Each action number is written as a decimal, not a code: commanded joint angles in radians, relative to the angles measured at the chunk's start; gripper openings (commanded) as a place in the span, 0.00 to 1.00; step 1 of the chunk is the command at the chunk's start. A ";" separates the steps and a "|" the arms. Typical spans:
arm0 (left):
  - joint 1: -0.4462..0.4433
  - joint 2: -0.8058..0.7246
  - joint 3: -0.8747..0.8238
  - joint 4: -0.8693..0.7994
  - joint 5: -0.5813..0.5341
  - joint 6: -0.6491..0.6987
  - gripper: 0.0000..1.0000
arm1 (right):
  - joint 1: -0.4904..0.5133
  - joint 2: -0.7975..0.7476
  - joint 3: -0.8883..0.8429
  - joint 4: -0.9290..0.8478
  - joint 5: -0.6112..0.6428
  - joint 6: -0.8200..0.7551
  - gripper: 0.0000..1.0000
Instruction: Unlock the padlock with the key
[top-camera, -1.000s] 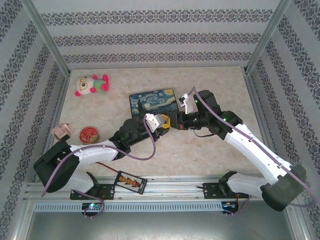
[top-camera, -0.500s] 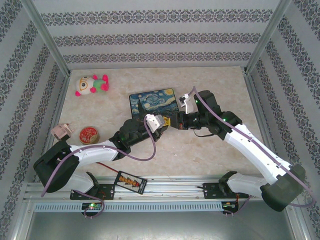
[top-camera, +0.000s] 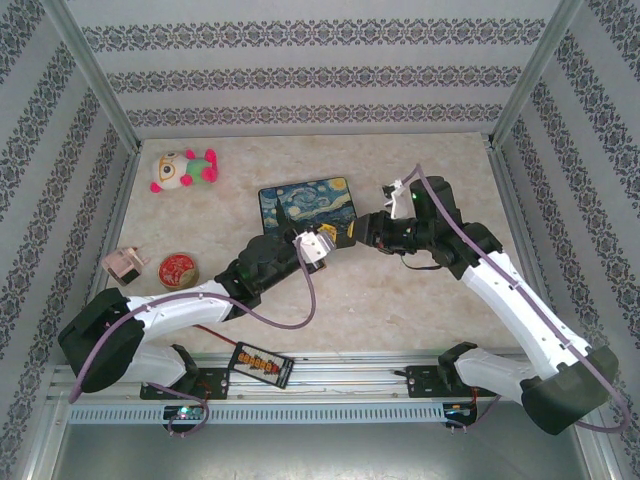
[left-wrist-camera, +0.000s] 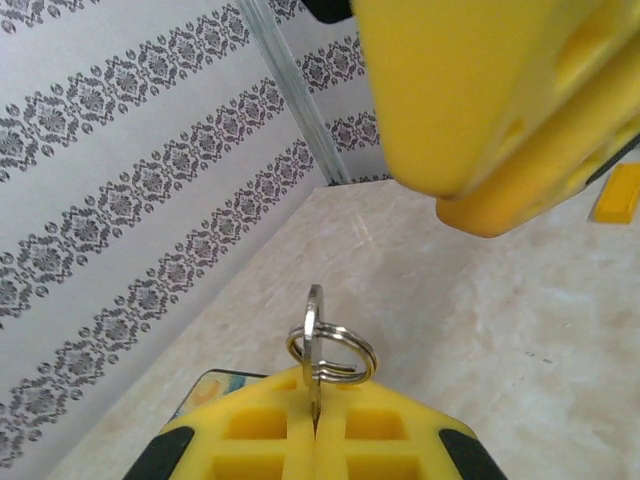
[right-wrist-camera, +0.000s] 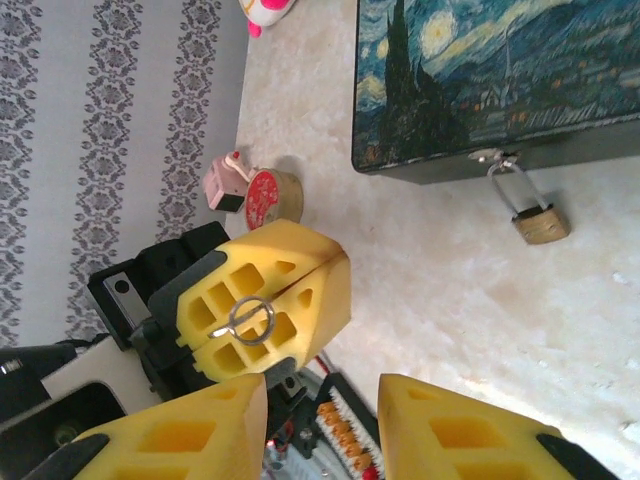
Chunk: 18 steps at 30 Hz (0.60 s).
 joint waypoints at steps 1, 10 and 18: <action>-0.025 -0.001 0.036 -0.042 -0.034 0.113 0.00 | -0.004 0.017 0.019 0.018 -0.057 0.075 0.35; -0.035 0.009 0.048 -0.049 -0.039 0.156 0.00 | 0.013 0.058 0.047 0.052 -0.092 0.098 0.36; -0.043 0.004 0.047 -0.058 -0.045 0.174 0.00 | 0.025 0.074 0.047 0.102 -0.118 0.126 0.42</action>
